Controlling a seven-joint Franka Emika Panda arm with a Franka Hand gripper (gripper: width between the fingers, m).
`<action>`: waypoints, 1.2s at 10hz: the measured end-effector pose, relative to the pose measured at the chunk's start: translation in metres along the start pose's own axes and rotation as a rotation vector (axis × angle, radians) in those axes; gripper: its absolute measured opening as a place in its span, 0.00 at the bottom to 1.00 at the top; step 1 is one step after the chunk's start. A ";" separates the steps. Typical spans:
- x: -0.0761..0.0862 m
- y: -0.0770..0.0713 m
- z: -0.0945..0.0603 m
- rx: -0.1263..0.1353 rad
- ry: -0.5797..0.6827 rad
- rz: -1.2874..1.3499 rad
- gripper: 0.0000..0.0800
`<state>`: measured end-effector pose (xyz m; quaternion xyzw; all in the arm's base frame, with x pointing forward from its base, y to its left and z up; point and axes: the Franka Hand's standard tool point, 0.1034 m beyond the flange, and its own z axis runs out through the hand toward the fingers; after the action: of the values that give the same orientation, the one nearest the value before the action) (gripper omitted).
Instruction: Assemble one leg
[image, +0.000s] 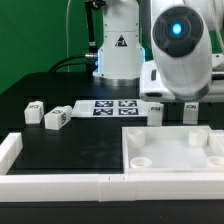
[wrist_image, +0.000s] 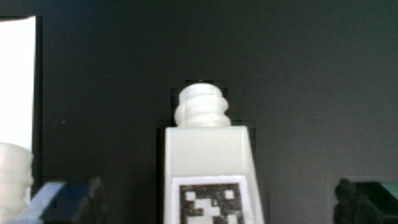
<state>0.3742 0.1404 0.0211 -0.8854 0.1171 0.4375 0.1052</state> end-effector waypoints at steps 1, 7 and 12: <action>0.003 0.002 0.001 0.002 -0.007 0.006 0.81; 0.009 0.005 0.008 0.001 0.012 0.008 0.75; 0.009 0.005 0.008 0.002 0.012 0.009 0.36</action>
Offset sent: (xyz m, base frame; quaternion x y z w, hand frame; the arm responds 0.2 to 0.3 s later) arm -0.0030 -0.0080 -0.0140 -0.0225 0.0288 0.0038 0.9993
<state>0.3718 0.1368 0.0084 -0.8873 0.1219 0.4326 0.1035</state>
